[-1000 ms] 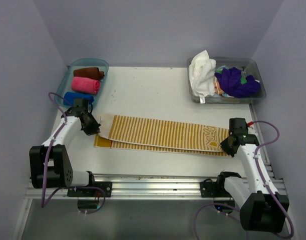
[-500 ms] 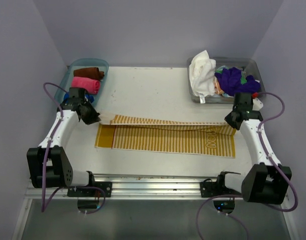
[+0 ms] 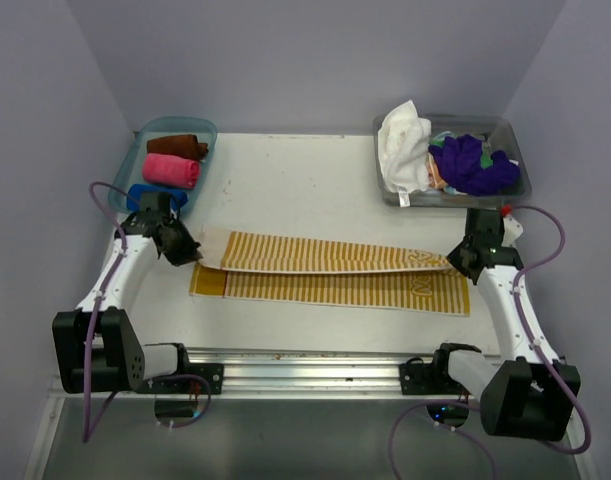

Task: Roll the towels
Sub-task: Fold the towel

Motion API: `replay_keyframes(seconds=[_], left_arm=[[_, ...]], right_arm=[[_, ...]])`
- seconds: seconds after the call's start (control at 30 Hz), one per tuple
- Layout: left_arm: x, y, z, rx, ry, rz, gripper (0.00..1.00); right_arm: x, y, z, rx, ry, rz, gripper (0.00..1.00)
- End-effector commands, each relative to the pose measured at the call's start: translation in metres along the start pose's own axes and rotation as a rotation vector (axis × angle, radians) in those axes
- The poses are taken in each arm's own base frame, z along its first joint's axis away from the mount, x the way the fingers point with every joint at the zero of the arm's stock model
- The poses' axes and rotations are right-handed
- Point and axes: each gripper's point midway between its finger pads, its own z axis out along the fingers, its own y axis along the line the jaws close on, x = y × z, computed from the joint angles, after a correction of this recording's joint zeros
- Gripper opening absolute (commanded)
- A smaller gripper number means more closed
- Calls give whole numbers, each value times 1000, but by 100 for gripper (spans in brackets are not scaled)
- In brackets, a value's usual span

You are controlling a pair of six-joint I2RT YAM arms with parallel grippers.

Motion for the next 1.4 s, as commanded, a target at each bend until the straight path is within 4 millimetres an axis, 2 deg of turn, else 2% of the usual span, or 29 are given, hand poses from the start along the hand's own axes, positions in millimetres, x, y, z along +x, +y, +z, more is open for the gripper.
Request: replay_keyframes(seconds=[0.0,0.07,0.23,0.57,0.8,0.93,1.13,1.37], left_arm=[[15,11,-5,-7,23,10,0],[23,16,-5,-8,29,5,0],[35,23,-7,-21,50,-7,0],[28,19,-32,-15,12,12,0],[62,38,-7,-42,101,-12,0],[69,43,1,-56,126,-32,0],[72,45,3,-66,132,-40,0],[62,44,4,-87,115,-47,0]], right_arm=[[18,-19,-2,30,30,-30,0],[25,-27,-2,47,39,-41,0],[31,-30,-1,55,53,-45,0],[21,-32,-13,60,31,-47,0],[37,-41,-7,97,71,-30,0],[42,-47,-6,128,85,-12,0],[40,-52,-7,159,77,-7,0],[42,-53,-8,162,90,-3,0]])
